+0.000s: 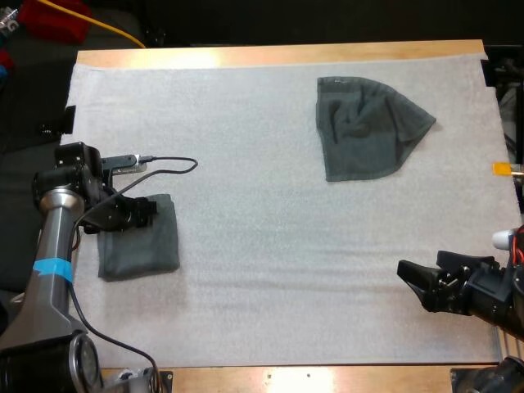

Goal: Pick towel from pile, fold and stack

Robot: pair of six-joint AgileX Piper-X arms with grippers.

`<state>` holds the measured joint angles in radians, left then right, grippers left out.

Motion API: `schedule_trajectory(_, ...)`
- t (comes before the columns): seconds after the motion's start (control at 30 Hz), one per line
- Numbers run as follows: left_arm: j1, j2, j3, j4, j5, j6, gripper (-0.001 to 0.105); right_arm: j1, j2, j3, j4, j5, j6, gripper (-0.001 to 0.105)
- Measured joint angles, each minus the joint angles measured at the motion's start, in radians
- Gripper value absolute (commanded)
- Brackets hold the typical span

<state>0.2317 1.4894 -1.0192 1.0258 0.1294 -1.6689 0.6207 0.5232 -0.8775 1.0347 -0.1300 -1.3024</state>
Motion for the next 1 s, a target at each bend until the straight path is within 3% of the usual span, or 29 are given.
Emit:
schedule_trajectory(0.33, 0.0, -0.23, -0.005, 0.033, 0.036, -0.001, 0.067, 0.0, 0.0, 0.0, 0.0, 0.0, -0.005, 0.074)
schedule_trajectory(0.7, 0.0, -0.561, -0.005, 0.083, 0.204, -0.031, 0.067, 0.0, 0.0, 0.0, 0.0, 0.114, -0.05, 0.074)
schedule_trajectory(1.0, -0.156, -0.732, -0.007, 0.126, 0.205, -0.037, 0.067, 0.0, 0.0, 0.0, 0.0, 0.201, -0.074, 0.074)
